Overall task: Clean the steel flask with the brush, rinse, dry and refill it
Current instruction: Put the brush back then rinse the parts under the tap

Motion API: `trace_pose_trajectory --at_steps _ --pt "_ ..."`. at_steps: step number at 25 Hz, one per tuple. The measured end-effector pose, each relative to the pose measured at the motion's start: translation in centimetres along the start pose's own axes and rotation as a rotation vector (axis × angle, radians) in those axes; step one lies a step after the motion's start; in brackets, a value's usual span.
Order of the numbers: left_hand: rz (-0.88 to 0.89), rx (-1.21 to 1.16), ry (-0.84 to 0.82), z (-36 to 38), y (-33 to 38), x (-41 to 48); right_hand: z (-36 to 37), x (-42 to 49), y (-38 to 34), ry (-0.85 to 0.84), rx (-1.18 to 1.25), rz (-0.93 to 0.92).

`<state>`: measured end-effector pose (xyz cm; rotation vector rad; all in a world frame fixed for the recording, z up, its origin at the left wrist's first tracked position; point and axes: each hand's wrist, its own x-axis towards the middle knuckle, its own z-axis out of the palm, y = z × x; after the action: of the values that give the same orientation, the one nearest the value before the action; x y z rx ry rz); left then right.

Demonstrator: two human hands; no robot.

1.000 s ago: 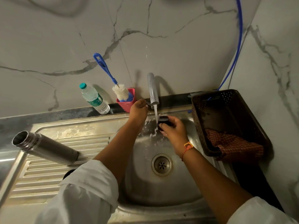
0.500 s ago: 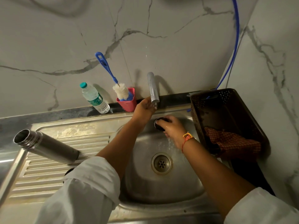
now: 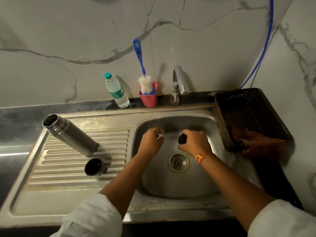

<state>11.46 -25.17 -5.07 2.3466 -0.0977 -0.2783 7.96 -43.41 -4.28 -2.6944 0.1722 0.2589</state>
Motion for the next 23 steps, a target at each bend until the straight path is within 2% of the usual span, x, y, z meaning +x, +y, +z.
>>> trace_pose_trajectory --at_steps 2,5,8,12,15,17,19,23 --pt "-0.002 -0.004 -0.028 -0.4 -1.2 -1.5 1.0 -0.2 -0.8 -0.076 0.054 0.051" --pt "0.006 -0.004 -0.09 -2.0 -3.4 -3.5 2.3 -0.9 -4.1 -0.13 0.413 0.103" --pt "0.083 -0.032 -0.066 -5.5 -5.7 -4.8 3.2 -1.1 -9.2 -0.201 0.767 0.079" --pt "0.099 -0.128 -0.008 -11.8 -9.3 -7.2 4.1 -1.8 -16.3 -0.43 1.099 0.124" --pt "-0.001 -0.183 0.156 -16.2 -12.8 -9.2 5.7 -2.0 -21.0 -0.454 1.033 0.067" --pt "-0.114 -0.244 0.325 -18.6 -15.7 -10.8 7.4 -1.6 -23.3 -0.308 0.795 -0.012" --pt "-0.212 -0.233 0.448 -20.1 -18.6 -12.4 8.1 -1.4 -25.0 -0.237 0.622 -0.036" --pt "-0.351 -0.193 0.392 -20.5 -22.4 -14.1 8.0 -1.6 -27.3 -0.182 0.443 -0.079"
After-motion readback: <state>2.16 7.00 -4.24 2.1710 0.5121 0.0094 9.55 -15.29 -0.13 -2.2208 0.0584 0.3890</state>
